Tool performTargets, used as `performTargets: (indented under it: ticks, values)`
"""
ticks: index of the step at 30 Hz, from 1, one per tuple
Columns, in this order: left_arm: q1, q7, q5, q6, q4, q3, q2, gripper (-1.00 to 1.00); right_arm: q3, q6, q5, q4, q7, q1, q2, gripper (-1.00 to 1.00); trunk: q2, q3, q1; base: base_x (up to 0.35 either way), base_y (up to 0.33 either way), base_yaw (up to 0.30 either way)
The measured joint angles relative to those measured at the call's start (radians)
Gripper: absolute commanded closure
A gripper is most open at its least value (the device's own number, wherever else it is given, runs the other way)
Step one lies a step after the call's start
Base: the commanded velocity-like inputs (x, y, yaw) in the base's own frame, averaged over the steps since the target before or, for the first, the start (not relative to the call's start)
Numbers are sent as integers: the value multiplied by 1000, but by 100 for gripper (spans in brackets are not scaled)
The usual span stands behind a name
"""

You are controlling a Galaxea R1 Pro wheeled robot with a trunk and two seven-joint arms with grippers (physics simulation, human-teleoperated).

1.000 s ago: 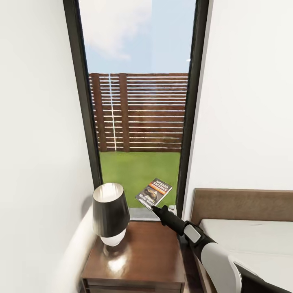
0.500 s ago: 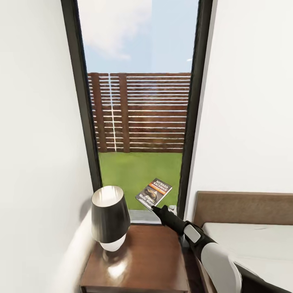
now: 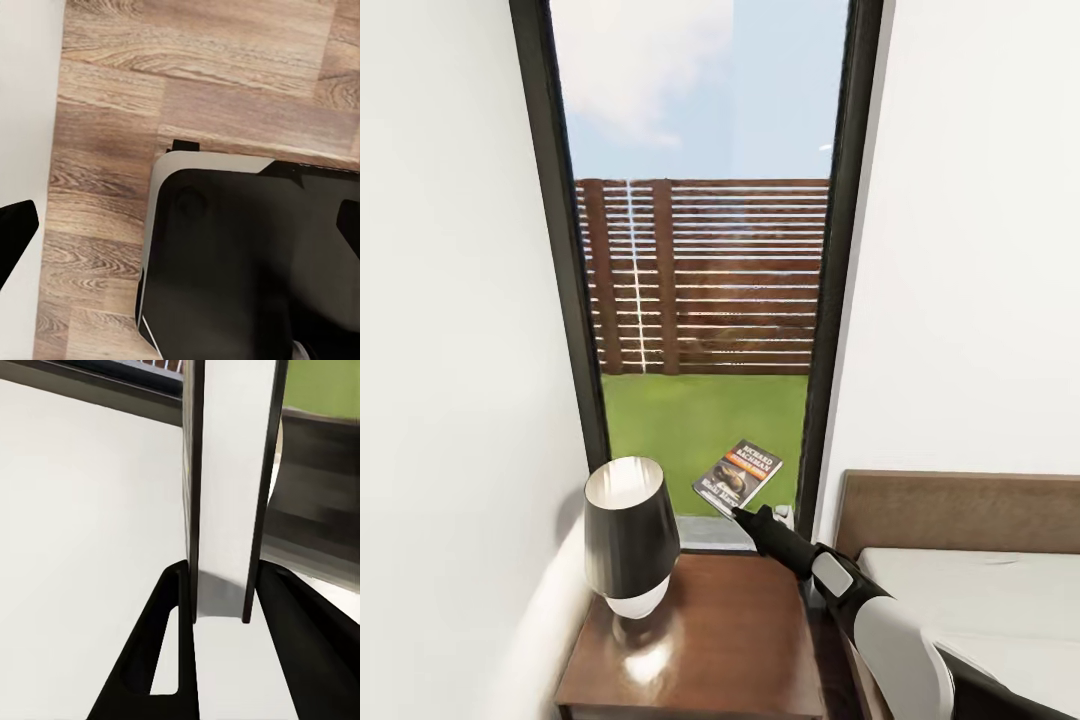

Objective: In the bedroom, move the book from the bed onto either nightstand, and place the two sandals side by side next to the bed.

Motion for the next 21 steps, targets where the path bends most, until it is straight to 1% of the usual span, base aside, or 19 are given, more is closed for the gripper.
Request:
performTargets:
  ticks: [6,8,9,12,13,15,21]
  values:
    - [0,1,0,0,0,-2,0,-100,0,3,1,5,-23,0,0,100,0,0,0,5,0,0]
    - [0,0,0,1,0,-2,0,-100,-2,11,0,8,-44,0,-1,100,0,0,0,2,0,0]
    - [0,0,0,1,0,-2,0,-100,-3,29,-1,11,-59,0,-1,100,0,0,0,1,0,0]
    - [0,0,0,2,0,-3,0,-100,-4,74,-7,12,-68,0,-4,100,0,0,0,0,0,0]
    - [0,0,0,2,0,-3,0,-100,-4,74,-7,11,-68,0,-4,100,0,0,0,0,0,0]
    - [0,0,0,2,0,-3,1,-100,-2,105,-3,13,-75,0,-8,100,0,0,0,0,0,0]
    - [-1,-1,0,2,0,-3,1,-100,-1,133,-1,20,-85,0,-17,100,0,0,0,0,0,0]
